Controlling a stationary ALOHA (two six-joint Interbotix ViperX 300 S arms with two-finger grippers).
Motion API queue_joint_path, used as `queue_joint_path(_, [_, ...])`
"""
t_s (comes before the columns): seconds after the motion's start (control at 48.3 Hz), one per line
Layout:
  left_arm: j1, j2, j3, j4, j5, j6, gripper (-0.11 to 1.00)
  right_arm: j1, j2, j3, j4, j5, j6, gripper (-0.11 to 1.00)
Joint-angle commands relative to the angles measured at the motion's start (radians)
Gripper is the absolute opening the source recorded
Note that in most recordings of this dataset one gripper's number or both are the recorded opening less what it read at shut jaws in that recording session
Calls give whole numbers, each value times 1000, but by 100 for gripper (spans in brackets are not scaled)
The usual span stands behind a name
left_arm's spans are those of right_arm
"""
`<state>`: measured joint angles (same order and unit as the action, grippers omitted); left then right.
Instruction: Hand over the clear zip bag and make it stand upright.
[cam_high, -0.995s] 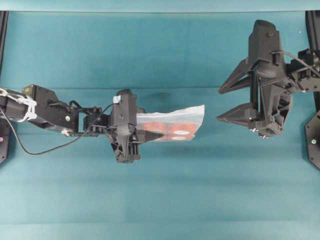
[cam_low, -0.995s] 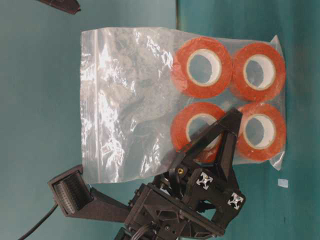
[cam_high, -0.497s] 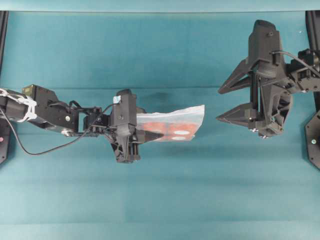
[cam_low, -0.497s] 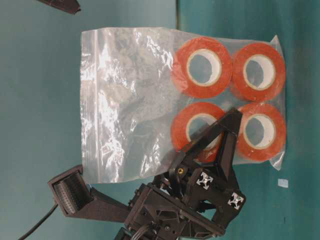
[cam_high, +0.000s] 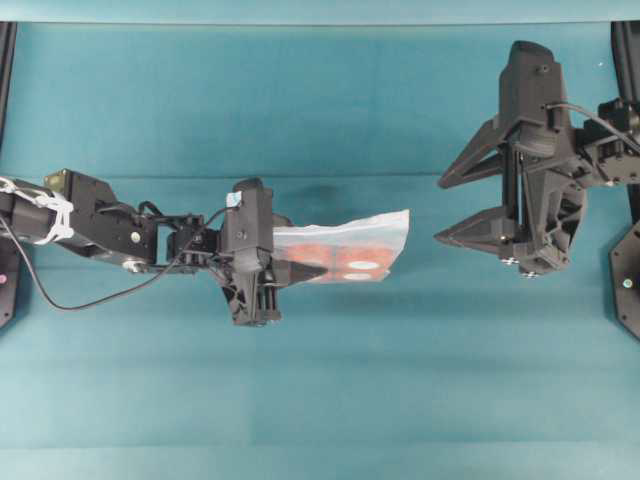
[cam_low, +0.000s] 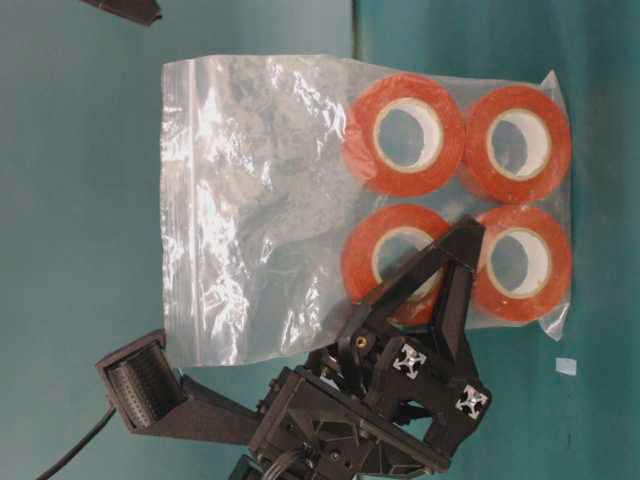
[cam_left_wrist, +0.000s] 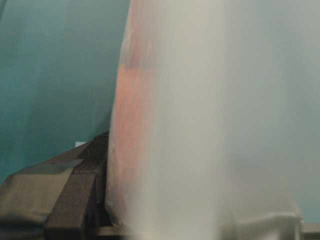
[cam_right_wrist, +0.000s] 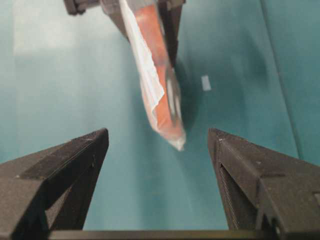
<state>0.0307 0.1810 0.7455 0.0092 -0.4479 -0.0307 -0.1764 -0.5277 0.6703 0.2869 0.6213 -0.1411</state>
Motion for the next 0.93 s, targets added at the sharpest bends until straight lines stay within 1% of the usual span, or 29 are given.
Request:
queue_joint_path(0.0, [-2, -8, -8, 0, -3, 3, 24, 3, -14, -6, 3, -8, 9, 87])
queue_joint_path(0.912, [-2, -6, -9, 0, -5, 3, 24, 2, -29, 5, 9, -2, 11, 87])
